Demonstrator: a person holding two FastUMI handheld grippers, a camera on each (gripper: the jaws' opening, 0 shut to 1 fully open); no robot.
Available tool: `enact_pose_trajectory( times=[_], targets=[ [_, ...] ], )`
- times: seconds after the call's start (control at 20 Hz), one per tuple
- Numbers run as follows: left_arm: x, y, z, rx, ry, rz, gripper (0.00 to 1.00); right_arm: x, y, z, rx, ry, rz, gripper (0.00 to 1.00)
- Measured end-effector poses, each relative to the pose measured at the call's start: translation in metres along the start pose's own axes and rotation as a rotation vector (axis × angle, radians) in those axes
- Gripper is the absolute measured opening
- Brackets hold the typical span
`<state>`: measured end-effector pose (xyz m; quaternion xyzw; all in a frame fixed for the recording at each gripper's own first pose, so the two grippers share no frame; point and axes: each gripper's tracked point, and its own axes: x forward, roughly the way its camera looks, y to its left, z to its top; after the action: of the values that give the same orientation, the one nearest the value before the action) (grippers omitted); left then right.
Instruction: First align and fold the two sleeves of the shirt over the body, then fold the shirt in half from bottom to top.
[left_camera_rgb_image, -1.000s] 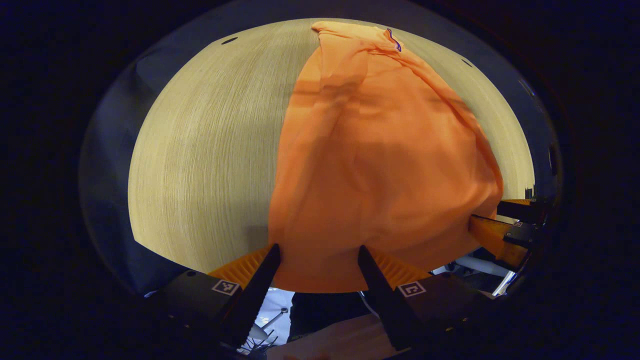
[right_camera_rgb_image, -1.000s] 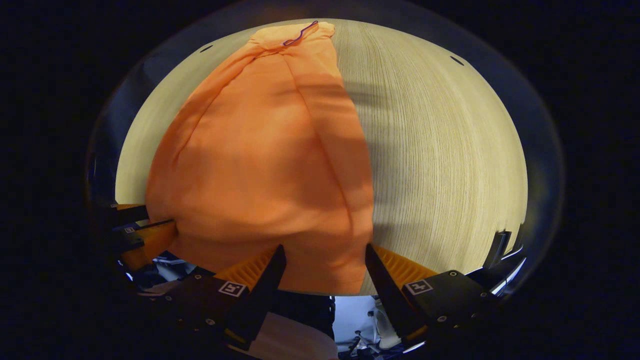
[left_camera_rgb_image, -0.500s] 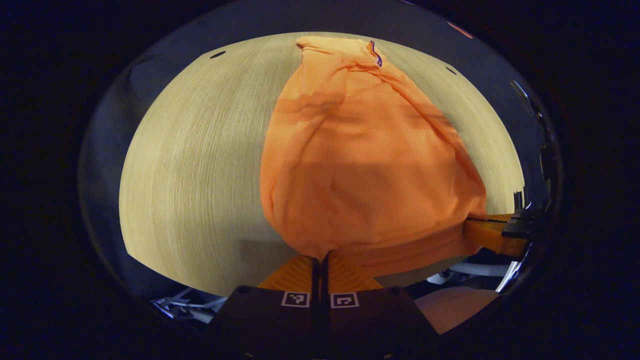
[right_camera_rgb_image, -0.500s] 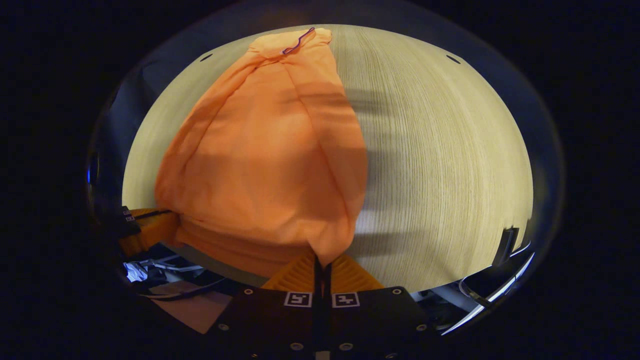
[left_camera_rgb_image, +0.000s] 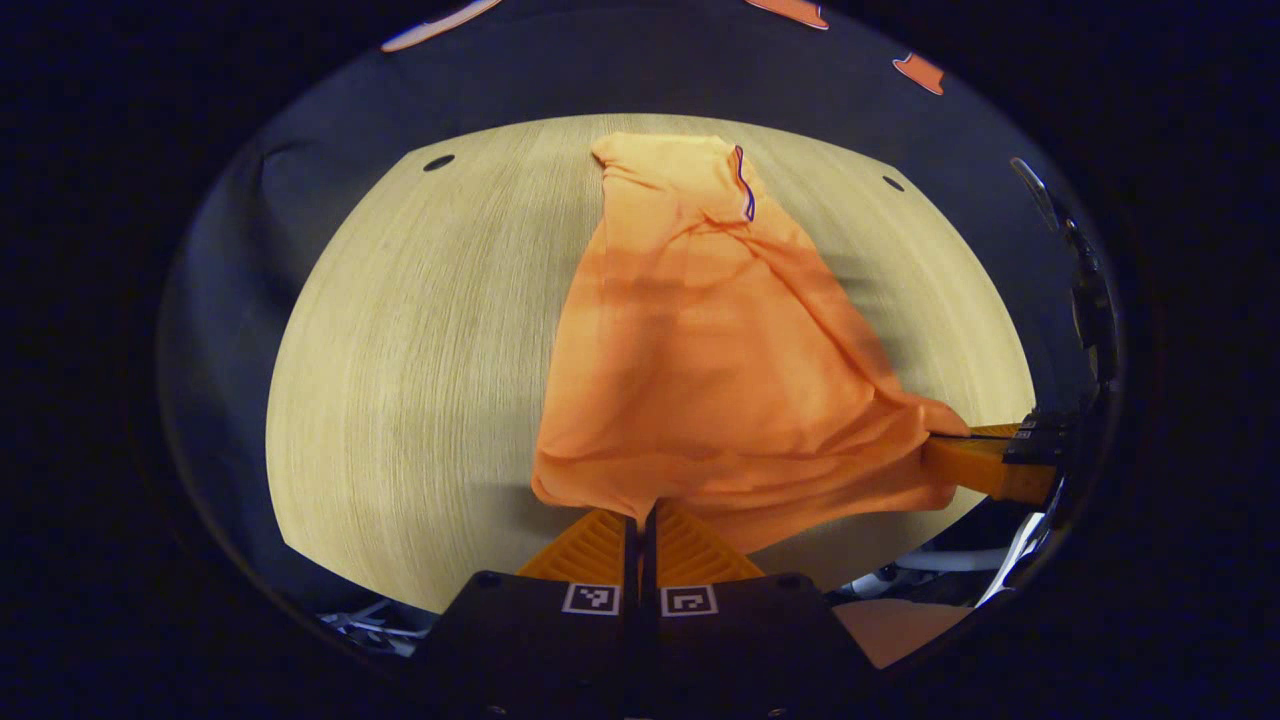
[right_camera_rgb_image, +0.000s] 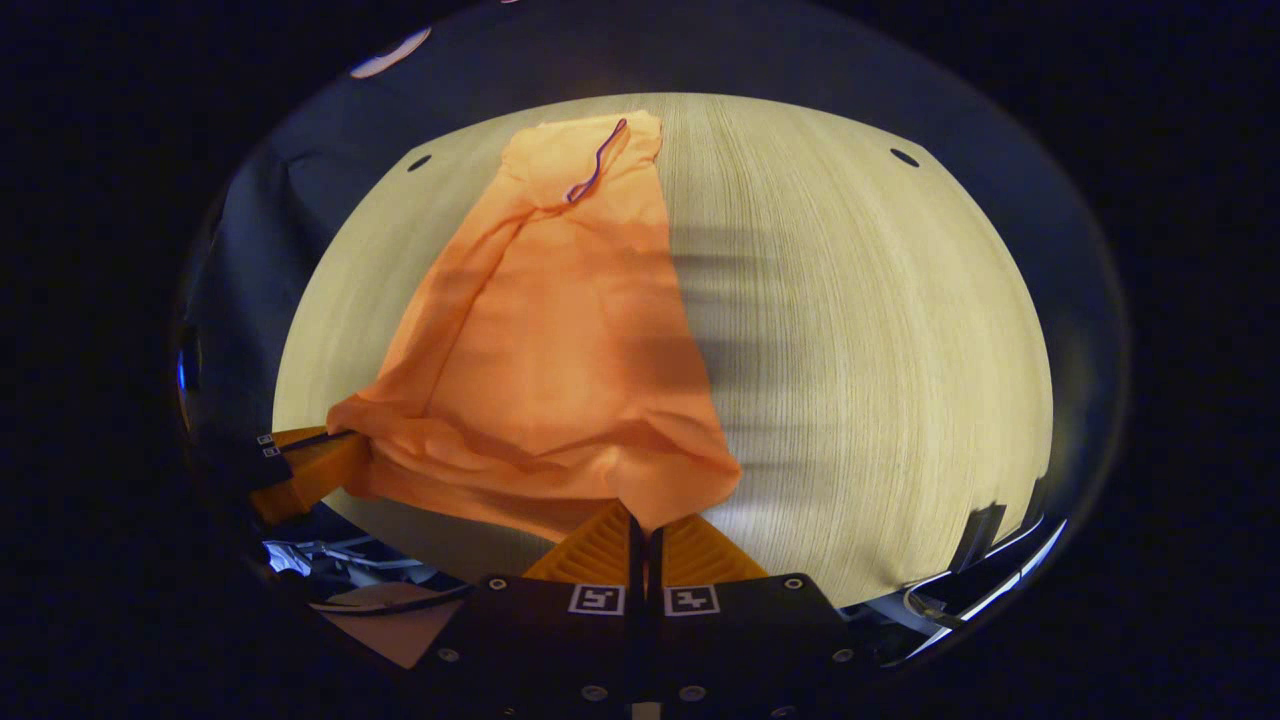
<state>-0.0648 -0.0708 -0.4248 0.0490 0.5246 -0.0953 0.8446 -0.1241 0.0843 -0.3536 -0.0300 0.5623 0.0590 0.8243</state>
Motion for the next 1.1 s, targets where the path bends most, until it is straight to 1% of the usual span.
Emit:
enact_pose_trajectory(
  times=[0.25,0.35,0.5,0.6,0.8,1.1],
  targets=[
    [-0.012,-0.001,0.049,-0.042,-0.073,-0.003,0.01,-0.008,0.0,0.055,0.003,-0.072,0.013,0.0],
    [-0.018,-0.003,0.062,-0.058,-0.091,-0.009,0.01,-0.009,0.0,0.077,-0.001,-0.1,0.014,0.0],
    [-0.03,-0.01,0.087,-0.055,-0.122,-0.005,0.01,-0.01,-0.003,0.108,0.0,-0.134,0.016,0.0],
    [-0.026,-0.006,0.112,-0.065,-0.146,-0.009,0.0,-0.008,-0.004,0.131,-0.007,-0.157,0.009,0.0],
    [-0.012,0.0,0.166,-0.03,-0.196,-0.006,0.01,-0.001,-0.008,0.178,-0.006,-0.197,0.0,0.0],
    [0.018,0.012,0.245,-0.039,-0.248,0.002,0.0,0.013,-0.012,0.253,0.023,-0.256,-0.011,0.0]
  ],
)
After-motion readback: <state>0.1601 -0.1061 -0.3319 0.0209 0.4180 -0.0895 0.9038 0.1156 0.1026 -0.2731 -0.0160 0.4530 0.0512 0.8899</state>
